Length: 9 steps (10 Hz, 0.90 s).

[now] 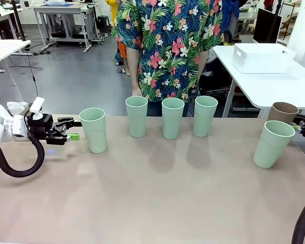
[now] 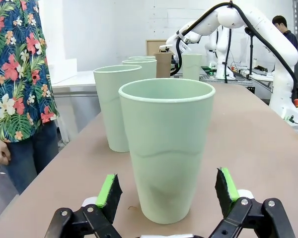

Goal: Stack the cups and store them in the basket.
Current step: Pick up two Reusable plastic cups , one in each hand.

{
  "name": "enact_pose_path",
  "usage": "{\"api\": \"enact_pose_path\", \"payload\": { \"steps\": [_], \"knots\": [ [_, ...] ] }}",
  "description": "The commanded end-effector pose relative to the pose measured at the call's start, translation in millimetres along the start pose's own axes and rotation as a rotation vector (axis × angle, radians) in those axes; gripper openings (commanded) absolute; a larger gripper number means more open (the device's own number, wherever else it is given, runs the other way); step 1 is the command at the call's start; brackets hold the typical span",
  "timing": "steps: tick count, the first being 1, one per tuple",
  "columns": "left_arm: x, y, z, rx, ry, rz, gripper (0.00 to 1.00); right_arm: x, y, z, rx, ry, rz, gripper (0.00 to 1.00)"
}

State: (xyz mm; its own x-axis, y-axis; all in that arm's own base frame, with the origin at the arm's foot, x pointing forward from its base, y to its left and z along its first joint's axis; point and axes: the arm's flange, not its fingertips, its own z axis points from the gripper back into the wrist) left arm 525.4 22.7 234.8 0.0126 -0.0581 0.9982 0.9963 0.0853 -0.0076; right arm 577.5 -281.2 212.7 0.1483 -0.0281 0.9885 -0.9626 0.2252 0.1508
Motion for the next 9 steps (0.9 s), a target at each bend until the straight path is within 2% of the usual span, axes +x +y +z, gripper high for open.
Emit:
{"api": "enact_pose_path", "payload": {
  "steps": [1, 9],
  "knots": [
    [1, 3, -9, 0.019, -0.019, 0.024, 1.0, 1, 3, -4, 0.036, 0.015, 0.033, 1.0],
    [-3, 3, -26, 0.005, -0.03, 0.039, 1.0, -3, 6, -19, 0.035, 0.037, 0.028, 1.0]
  ]
}}
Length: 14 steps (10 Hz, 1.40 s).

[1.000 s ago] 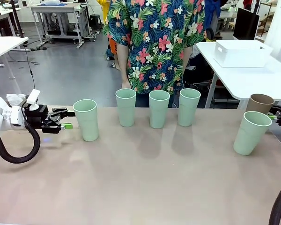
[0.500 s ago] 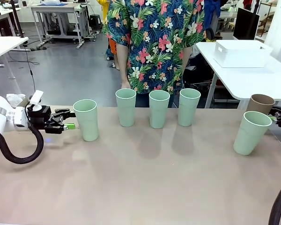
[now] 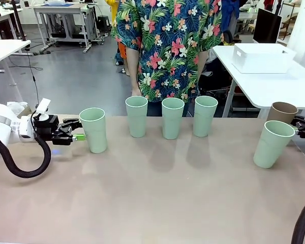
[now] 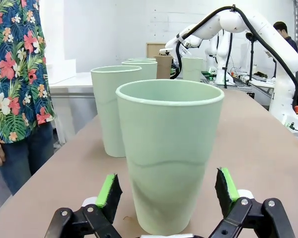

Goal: Stack the cups and store them in the basket.
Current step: Pick up two Reusable plastic cups , one in each hand.

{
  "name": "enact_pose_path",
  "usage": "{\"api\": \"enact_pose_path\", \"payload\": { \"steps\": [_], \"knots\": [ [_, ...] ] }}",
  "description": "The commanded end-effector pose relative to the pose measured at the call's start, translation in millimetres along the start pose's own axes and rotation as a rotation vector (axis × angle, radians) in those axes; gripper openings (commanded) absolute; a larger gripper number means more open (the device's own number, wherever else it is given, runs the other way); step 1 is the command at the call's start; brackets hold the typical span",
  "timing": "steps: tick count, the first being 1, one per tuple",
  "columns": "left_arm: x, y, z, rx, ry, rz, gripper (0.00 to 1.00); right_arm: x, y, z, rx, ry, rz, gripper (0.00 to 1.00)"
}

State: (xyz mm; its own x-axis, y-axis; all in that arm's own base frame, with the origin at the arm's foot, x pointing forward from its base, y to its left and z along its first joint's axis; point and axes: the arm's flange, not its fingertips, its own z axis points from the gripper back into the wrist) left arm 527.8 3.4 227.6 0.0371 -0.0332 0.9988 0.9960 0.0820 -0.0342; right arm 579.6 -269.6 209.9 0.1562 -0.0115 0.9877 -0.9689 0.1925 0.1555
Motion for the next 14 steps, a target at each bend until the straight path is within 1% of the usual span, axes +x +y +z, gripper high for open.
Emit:
{"api": "enact_pose_path", "payload": {
  "steps": [1, 9, 14],
  "knots": [
    [2, 2, -8, 0.009, -0.007, 0.013, 1.0, 1, 7, -10, 0.001, 0.02, 0.031, 1.0],
    [0, 3, -26, -0.002, -0.027, 0.026, 1.0, 1, 5, -27, -0.023, 0.023, 0.02, 1.0],
    [-4, 1, -46, -0.022, -0.033, 0.037, 1.0, 3, 13, -29, -0.031, 0.013, 0.023, 1.0]
  ]
}}
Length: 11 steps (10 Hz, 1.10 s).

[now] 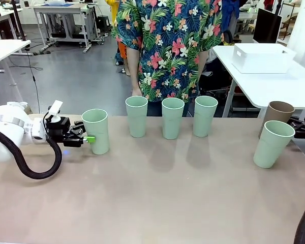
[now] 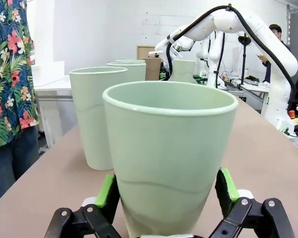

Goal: Stack the cups and store them in the basket.
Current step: Pick up two Reusable plastic cups , one in each hand.

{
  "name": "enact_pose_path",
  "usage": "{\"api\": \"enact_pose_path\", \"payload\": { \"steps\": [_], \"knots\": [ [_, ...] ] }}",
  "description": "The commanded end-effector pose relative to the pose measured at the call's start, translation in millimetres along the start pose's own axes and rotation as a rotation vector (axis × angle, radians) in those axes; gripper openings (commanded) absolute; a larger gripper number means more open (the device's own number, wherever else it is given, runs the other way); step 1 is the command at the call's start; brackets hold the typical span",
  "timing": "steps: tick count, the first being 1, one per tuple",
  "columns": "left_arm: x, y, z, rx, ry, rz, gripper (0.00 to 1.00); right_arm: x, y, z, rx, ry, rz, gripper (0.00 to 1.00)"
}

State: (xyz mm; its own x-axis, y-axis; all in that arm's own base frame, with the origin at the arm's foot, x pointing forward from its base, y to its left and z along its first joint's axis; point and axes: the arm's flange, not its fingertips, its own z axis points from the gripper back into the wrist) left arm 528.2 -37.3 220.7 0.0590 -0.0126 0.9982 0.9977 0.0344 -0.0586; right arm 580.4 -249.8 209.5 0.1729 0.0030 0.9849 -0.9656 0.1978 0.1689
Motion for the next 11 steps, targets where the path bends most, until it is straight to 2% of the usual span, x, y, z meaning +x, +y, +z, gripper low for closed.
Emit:
{"api": "enact_pose_path", "payload": {
  "steps": [1, 11],
  "knots": [
    [2, 4, -6, 0.028, -0.017, 0.016, 1.0, 4, 11, -12, -0.023, -0.008, 0.034, 1.0],
    [-2, 2, -24, 0.023, -0.004, 0.026, 1.0, 0, 10, -37, -0.022, -0.003, 0.024, 1.0]
  ]
}}
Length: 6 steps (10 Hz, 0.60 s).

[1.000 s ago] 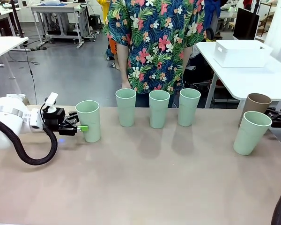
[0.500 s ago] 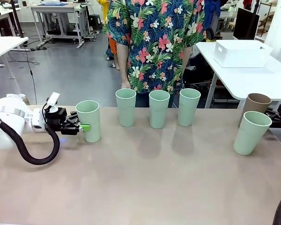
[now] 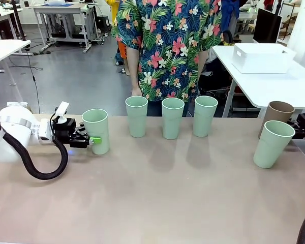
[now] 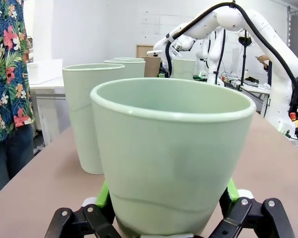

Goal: Stack the cups and store them in the basket.
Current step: Pick up two Reusable plastic cups , one in each hand.

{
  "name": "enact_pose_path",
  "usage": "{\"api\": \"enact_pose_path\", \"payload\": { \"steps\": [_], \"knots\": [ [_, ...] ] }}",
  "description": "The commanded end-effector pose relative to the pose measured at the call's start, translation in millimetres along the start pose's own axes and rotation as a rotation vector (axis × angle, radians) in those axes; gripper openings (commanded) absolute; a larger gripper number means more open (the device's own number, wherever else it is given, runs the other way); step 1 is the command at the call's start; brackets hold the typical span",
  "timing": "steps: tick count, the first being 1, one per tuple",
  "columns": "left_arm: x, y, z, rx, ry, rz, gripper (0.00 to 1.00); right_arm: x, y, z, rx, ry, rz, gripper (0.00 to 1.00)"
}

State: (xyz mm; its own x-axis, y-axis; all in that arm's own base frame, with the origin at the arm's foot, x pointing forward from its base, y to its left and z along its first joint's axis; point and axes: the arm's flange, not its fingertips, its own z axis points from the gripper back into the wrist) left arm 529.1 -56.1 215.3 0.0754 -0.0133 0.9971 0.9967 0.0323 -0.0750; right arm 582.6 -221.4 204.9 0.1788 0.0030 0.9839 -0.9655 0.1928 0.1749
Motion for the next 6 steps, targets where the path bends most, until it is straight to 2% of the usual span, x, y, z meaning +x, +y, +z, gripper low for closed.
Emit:
{"api": "enact_pose_path", "payload": {
  "steps": [1, 6],
  "knots": [
    [3.1, 1.8, -8.0, 0.026, -0.004, 0.011, 1.0, 3.5, 6.7, -9.9, -0.028, -0.005, 0.026, 1.0],
    [3.7, 1.6, -16.9, 0.025, -0.01, 0.018, 1.0, 5.9, 10.1, -10.5, -0.008, -0.014, 0.017, 1.0]
  ]
}}
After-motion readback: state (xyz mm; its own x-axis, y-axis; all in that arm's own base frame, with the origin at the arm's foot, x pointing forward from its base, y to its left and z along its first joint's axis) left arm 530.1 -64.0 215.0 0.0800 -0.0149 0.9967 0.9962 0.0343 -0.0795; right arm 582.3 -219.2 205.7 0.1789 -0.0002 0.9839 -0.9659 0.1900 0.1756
